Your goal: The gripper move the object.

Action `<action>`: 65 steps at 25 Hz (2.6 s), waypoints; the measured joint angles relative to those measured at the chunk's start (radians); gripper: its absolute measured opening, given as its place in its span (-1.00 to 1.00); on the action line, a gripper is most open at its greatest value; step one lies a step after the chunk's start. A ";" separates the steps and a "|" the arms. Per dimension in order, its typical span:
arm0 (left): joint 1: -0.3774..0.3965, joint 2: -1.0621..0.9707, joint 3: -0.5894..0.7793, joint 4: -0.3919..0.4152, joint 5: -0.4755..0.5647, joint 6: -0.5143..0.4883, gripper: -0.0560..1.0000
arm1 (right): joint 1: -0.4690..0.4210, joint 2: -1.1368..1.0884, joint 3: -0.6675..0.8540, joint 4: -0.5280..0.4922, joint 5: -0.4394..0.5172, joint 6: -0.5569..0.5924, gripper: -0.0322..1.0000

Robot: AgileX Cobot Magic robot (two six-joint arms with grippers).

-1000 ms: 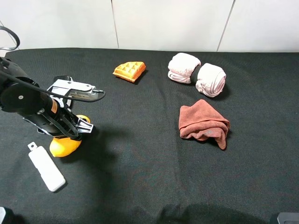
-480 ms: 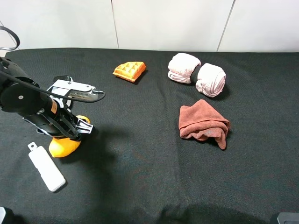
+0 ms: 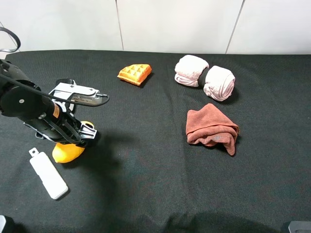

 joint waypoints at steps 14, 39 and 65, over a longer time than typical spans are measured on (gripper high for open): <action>0.000 0.000 0.000 0.000 0.000 -0.013 0.73 | 0.000 0.000 0.000 0.001 0.000 0.000 0.41; 0.000 -0.376 0.001 -0.026 0.115 0.003 0.73 | 0.000 0.000 0.000 0.001 0.000 0.000 0.41; 0.000 -1.127 -0.127 0.236 0.908 0.097 0.73 | 0.000 0.000 0.000 0.001 0.000 0.000 0.41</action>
